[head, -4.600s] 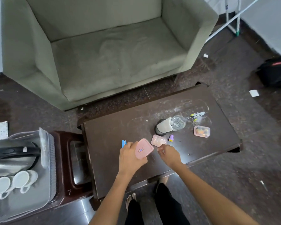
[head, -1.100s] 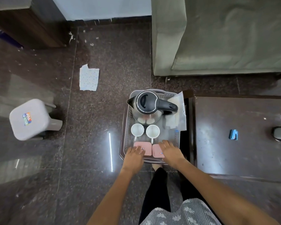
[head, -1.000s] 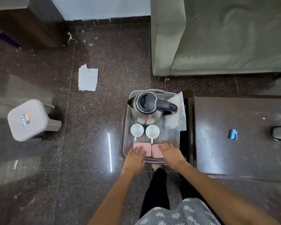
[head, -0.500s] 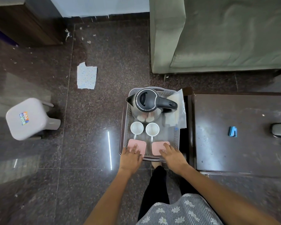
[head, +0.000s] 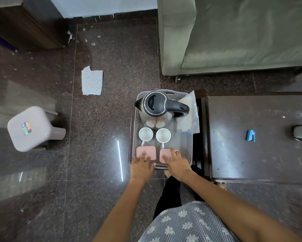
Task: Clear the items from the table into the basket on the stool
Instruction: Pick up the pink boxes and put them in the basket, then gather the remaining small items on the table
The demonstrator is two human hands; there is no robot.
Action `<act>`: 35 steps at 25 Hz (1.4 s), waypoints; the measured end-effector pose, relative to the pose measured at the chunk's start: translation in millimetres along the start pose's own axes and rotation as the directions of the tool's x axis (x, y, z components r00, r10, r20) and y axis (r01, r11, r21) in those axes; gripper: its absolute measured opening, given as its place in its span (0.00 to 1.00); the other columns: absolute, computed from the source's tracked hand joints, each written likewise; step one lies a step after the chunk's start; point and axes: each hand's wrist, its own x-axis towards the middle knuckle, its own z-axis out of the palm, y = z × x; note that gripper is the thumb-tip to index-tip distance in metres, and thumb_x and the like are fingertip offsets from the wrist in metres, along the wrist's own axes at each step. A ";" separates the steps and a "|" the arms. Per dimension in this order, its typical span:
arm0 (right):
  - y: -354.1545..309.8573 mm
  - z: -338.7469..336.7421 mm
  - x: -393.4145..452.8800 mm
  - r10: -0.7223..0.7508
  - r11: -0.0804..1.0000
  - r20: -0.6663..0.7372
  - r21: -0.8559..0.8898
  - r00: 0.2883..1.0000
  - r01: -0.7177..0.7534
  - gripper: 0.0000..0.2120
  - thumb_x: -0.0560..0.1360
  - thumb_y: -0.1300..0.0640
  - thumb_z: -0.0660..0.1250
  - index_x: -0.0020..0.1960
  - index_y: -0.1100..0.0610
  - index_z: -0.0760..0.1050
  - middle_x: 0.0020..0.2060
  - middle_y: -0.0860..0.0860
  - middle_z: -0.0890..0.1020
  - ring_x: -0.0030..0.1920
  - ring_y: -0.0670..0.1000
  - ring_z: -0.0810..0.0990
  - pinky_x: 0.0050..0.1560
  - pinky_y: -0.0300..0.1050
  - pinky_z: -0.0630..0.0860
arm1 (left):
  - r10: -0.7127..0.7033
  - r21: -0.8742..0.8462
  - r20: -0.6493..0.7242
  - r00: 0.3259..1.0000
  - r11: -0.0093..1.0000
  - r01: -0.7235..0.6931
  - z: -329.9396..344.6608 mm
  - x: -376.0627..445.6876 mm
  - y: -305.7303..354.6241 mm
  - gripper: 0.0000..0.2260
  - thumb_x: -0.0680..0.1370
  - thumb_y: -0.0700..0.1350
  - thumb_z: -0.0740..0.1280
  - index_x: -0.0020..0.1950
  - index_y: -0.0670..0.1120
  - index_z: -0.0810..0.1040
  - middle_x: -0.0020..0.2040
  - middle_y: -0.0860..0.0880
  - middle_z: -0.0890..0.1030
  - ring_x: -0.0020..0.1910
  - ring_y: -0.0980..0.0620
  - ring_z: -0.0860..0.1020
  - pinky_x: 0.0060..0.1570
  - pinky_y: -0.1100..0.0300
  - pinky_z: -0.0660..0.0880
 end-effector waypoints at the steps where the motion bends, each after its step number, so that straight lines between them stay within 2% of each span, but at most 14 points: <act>1: -0.6 -0.5 -0.1 0.000 1.000 -0.004 0.000 1.000 0.000 0.24 0.78 0.53 0.57 0.73 0.51 0.59 0.68 0.61 0.61 0.65 0.61 0.64 0.54 0.56 0.76 | 0.009 0.006 -0.006 1.000 1.000 -0.009 0.6 0.3 -1.5 0.24 0.81 0.57 0.47 0.74 0.48 0.60 0.78 0.45 0.53 0.71 0.42 0.65 0.73 0.48 0.53; 6: -11.1 1.8 2.3 0.021 0.999 -0.031 0.043 0.999 -0.020 0.23 0.79 0.52 0.56 0.73 0.52 0.59 0.67 0.61 0.62 0.64 0.61 0.64 0.53 0.55 0.76 | 0.035 0.026 -0.015 0.999 0.999 -0.035 5.3 -1.9 -6.4 0.23 0.81 0.57 0.47 0.74 0.49 0.61 0.78 0.47 0.52 0.73 0.44 0.62 0.74 0.48 0.49; 9: -16.4 1.4 5.7 -0.002 0.996 -0.044 0.084 0.999 0.006 0.22 0.79 0.51 0.54 0.72 0.53 0.60 0.66 0.60 0.63 0.63 0.61 0.65 0.54 0.55 0.76 | 0.027 0.024 0.002 1.000 0.999 -0.028 4.1 0.7 -4.3 0.24 0.81 0.58 0.47 0.73 0.49 0.62 0.78 0.47 0.53 0.73 0.43 0.63 0.74 0.47 0.51; 15: -2.0 13.0 -8.1 -0.070 0.993 -0.120 0.081 0.990 0.080 0.18 0.79 0.49 0.53 0.65 0.55 0.68 0.68 0.59 0.64 0.64 0.60 0.67 0.57 0.55 0.73 | 0.046 0.082 0.003 0.999 0.996 -0.047 3.5 -1.5 -5.9 0.23 0.81 0.56 0.47 0.73 0.48 0.62 0.78 0.47 0.53 0.73 0.44 0.63 0.72 0.45 0.52; 20: 1.8 21.6 -11.8 -0.049 0.995 -0.100 0.084 0.994 0.058 0.20 0.79 0.45 0.52 0.66 0.55 0.68 0.70 0.59 0.62 0.66 0.60 0.65 0.59 0.57 0.72 | 0.037 0.061 -0.006 0.999 0.997 -0.036 5.7 0.1 -4.7 0.22 0.81 0.56 0.47 0.72 0.48 0.64 0.78 0.47 0.54 0.72 0.43 0.64 0.70 0.45 0.54; 29: 6.7 12.4 -8.5 -0.099 0.993 -0.029 0.057 0.995 0.100 0.22 0.79 0.43 0.53 0.67 0.54 0.67 0.72 0.59 0.59 0.68 0.61 0.62 0.61 0.59 0.71 | -0.006 -0.043 -0.042 0.999 0.999 0.004 5.7 -0.2 -0.6 0.21 0.81 0.55 0.50 0.70 0.48 0.67 0.78 0.48 0.55 0.72 0.44 0.64 0.70 0.46 0.57; 33: 6.9 1.7 -7.2 -0.117 0.992 0.032 0.057 0.993 0.115 0.22 0.79 0.43 0.55 0.66 0.55 0.70 0.70 0.59 0.61 0.67 0.60 0.63 0.60 0.59 0.71 | -0.019 -0.087 -0.113 0.993 0.996 0.010 6.4 -5.2 7.0 0.19 0.81 0.53 0.53 0.67 0.46 0.71 0.75 0.44 0.63 0.70 0.43 0.66 0.69 0.49 0.60; 35: 14.2 -5.9 -14.2 -0.136 0.986 -0.011 0.100 0.991 0.137 0.20 0.79 0.48 0.56 0.66 0.56 0.70 0.69 0.58 0.64 0.67 0.59 0.65 0.58 0.57 0.73 | -0.033 -0.160 -0.204 0.978 0.987 0.000 0.0 -10.7 20.7 0.17 0.80 0.51 0.56 0.63 0.45 0.74 0.70 0.43 0.70 0.66 0.43 0.70 0.65 0.50 0.65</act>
